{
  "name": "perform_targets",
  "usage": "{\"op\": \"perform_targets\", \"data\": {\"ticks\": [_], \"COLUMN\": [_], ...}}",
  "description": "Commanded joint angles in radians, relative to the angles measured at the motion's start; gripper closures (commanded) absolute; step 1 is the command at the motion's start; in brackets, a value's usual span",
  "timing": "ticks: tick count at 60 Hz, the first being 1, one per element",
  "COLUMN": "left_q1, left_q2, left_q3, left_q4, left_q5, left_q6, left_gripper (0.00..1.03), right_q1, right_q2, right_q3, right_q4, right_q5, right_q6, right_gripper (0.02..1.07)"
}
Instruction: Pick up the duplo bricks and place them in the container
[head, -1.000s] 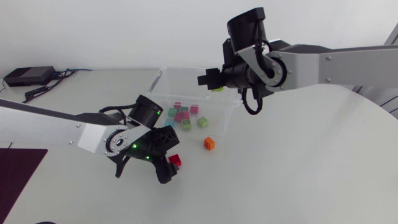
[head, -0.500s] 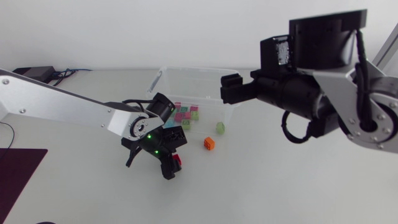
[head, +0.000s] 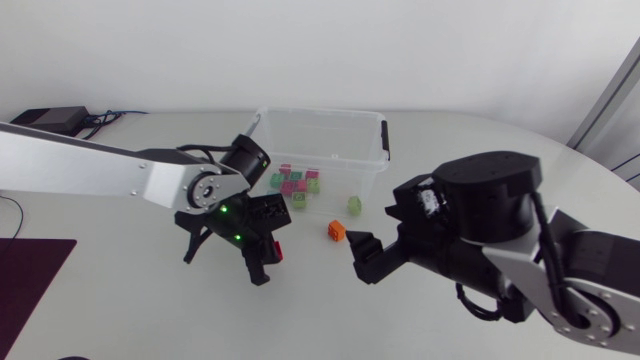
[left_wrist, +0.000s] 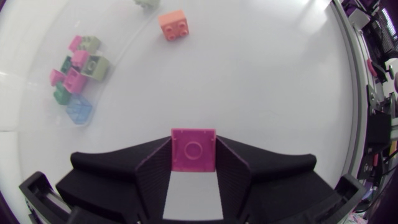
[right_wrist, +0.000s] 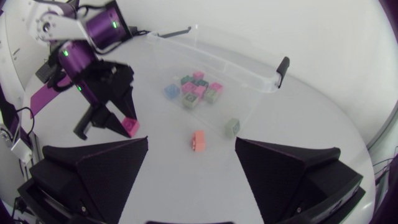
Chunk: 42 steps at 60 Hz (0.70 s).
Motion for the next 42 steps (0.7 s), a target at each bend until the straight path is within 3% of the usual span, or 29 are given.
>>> {"op": "perform_targets", "data": {"ticks": [1, 13, 18, 35, 42], "left_q1": [-0.011, -0.016, -0.005, 0.015, 0.016], "left_q2": [-0.129, -0.31, -0.34, -0.262, -0.158], "left_q3": [-0.025, -0.017, 0.007, 0.113, 0.196], "left_q4": [-0.016, -0.016, 0.036, 0.232, 0.315], "left_q5": [0.009, 0.012, 0.012, 0.004, -0.053], "left_q6": [-0.038, -0.136, -0.197, -0.391, -0.458], "left_gripper": [0.88, 0.87, 0.87, 0.87, 0.87], "right_q1": [0.006, -0.017, -0.048, -0.097, -0.103], "right_q2": [0.082, 0.324, 0.407, 0.568, 0.622], "right_q3": [-0.023, 0.026, 0.075, 0.193, 0.221], "right_q4": [0.033, 0.128, 0.136, 0.134, 0.133], "right_q5": [-0.012, -0.071, -0.113, -0.173, -0.173], "right_q6": [-0.022, -0.046, -0.048, -0.082, -0.092], "right_gripper": [0.06, 0.06, 0.06, 0.06, 0.06]}}
